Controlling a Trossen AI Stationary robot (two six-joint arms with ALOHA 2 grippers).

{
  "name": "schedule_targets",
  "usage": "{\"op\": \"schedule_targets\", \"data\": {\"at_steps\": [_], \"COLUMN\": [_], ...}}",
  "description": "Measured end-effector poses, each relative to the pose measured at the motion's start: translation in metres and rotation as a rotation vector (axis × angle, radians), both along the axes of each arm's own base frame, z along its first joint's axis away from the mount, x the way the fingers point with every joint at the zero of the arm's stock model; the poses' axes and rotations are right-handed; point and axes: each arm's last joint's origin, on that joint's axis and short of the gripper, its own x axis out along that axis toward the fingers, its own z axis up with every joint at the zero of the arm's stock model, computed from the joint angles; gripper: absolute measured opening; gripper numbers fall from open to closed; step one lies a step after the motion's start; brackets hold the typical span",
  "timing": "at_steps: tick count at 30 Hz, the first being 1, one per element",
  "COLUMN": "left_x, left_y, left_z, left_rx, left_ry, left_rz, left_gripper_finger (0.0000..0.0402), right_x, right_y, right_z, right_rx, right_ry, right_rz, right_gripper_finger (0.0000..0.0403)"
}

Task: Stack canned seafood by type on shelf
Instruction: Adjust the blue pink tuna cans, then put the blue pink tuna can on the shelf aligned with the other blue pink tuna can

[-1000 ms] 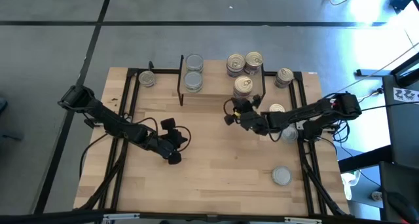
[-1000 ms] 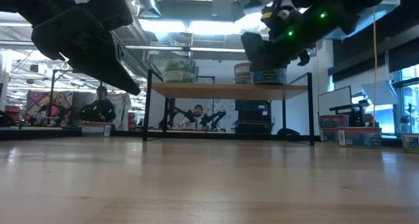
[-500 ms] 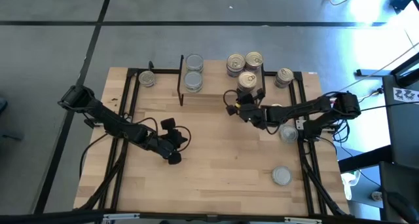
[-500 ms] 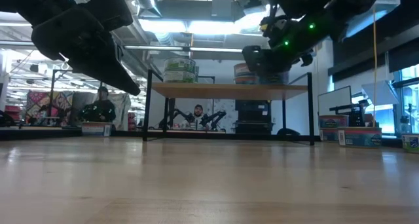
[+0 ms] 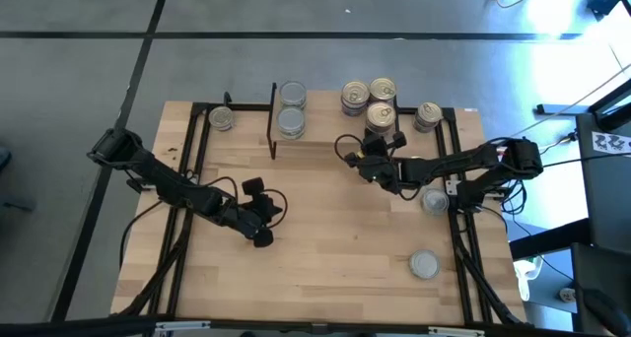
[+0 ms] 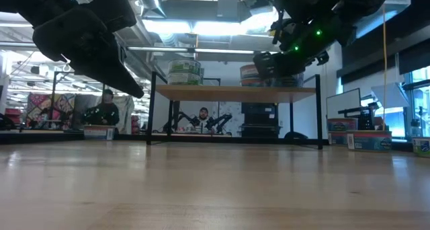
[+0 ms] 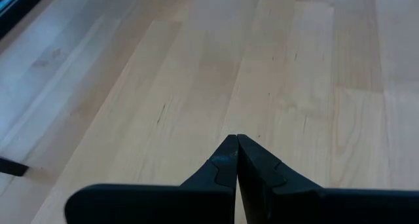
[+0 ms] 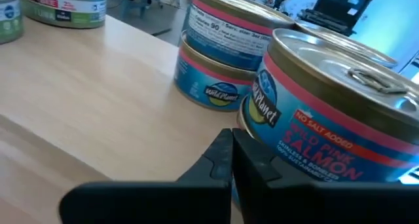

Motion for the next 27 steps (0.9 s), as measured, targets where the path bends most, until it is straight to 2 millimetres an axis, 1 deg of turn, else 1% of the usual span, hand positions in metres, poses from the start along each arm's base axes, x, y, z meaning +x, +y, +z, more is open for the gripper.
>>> {"op": "schedule_targets", "data": {"at_steps": [5, 7, 8, 10, 13, 15, 17, 19, 21, 22, 25, 27], "left_x": [0.000, 0.000, 0.000, 0.000, 0.000, 0.000, 0.000, 0.000, 0.000, 0.000, 0.000, 0.000], "left_y": [0.000, 0.000, 0.000, 0.000, 0.000, 0.000, 0.000, -0.001, -0.001, -0.001, 0.000, 0.000], "left_z": [0.000, 0.000, 0.000, 0.000, 0.000, 0.000, 0.000, 0.000, 0.000, 0.000, 0.000, 0.000], "left_rx": [-0.004, -0.004, -0.004, -0.005, -0.014, -0.020, -0.025, -0.027, -0.026, -0.027, -0.023, -0.024], "left_ry": [-0.002, -0.002, -0.001, -0.002, -0.008, -0.011, -0.014, -0.016, -0.016, -0.016, -0.015, -0.015], "left_rz": [0.003, 0.003, 0.003, 0.004, 0.010, 0.015, 0.018, 0.018, 0.018, 0.019, 0.016, 0.016], "left_gripper_finger": [0.0005, 0.0005, 0.0005, 0.0005, 0.0005, 0.0005, 0.0005, 0.0005, 0.0005, 0.0005, 0.0005, 0.0005], "right_x": [0.002, 0.006, 0.009, 0.015, 0.014, 0.007, -0.003, -0.015, -0.026, -0.032, -0.051, -0.064], "right_y": [0.001, 0.007, 0.013, 0.030, 0.065, 0.091, 0.112, 0.125, 0.131, 0.131, 0.126, 0.119], "right_z": [0.002, 0.009, 0.015, 0.028, 0.047, 0.061, 0.072, 0.076, 0.077, 0.075, 0.064, 0.055], "right_rx": [-0.012, -0.020, -0.028, -0.038, -0.023, 0.019, 0.114, 0.255, 0.399, 0.463, 0.589, 0.623], "right_ry": [0.027, 0.049, 0.055, 0.071, 0.141, 0.181, 0.212, 0.265, 0.308, 0.331, 0.416, 0.470], "right_rz": [0.021, 0.063, 0.087, 0.163, 0.316, 0.435, 0.545, 0.612, 0.615, 0.590, 0.443, 0.319], "right_gripper_finger": [0.0010, 0.0010, 0.0010, 0.0010, 0.0010, 0.0010, 0.0010, 0.0010, 0.0010, 0.0010, 0.0010, 0.0010]}}
